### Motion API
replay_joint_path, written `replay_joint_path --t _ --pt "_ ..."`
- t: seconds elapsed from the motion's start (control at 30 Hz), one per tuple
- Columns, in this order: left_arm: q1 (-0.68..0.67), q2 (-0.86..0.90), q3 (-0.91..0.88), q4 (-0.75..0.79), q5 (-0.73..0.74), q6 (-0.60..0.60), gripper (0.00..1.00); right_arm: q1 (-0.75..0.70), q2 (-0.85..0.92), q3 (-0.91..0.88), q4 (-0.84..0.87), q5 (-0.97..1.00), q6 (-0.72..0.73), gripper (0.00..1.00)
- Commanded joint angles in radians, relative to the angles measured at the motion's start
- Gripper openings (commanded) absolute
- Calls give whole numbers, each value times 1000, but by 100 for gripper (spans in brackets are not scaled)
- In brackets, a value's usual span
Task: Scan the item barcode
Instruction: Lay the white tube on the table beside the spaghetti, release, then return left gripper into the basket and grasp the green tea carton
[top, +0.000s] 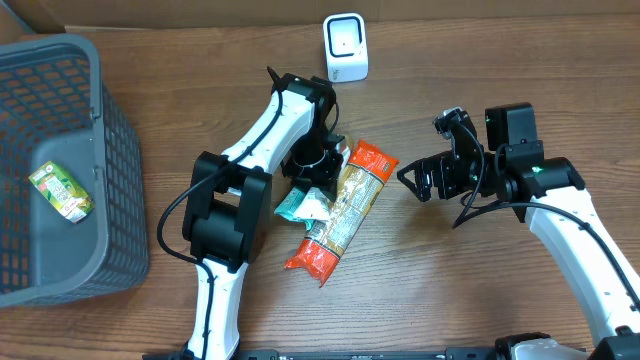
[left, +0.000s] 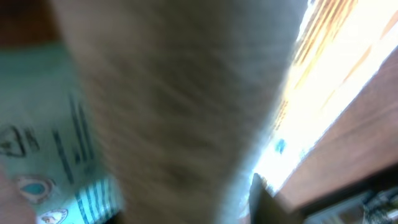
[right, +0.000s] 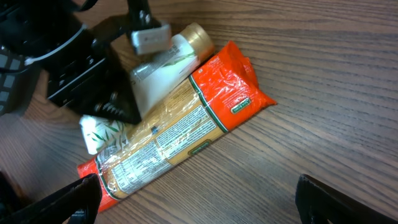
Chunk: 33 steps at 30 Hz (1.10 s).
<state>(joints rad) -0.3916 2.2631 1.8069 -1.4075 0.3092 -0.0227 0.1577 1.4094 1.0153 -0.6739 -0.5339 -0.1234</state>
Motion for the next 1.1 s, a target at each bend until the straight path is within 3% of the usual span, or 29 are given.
replay_joint_path --t 0.0,0.17,0.33,0.47,0.6,0.77,1.07 --pt "-1 9 9 -40 42 15 54 -1 1 19 3 1 3 100" --pt "-1 -4 111 -134 50 59 58 -1 1 19 3 1 3 100" --pt "4 -76 372 -231 42 72 61 -1 1 19 3 1 3 100" --pt "25 -138 548 -274 3 66 69 -1 1 19 3 1 3 100" --pt "83 -227 666 -282 -59 11 70 -1 1 19 3 1 3 100" --pt "236 -365 703 -282 -189 -124 69 -1 1 19 3 1 3 100" --pt "659 -521 701 -282 -285 -274 66 -1 1 19 3 1 3 100"
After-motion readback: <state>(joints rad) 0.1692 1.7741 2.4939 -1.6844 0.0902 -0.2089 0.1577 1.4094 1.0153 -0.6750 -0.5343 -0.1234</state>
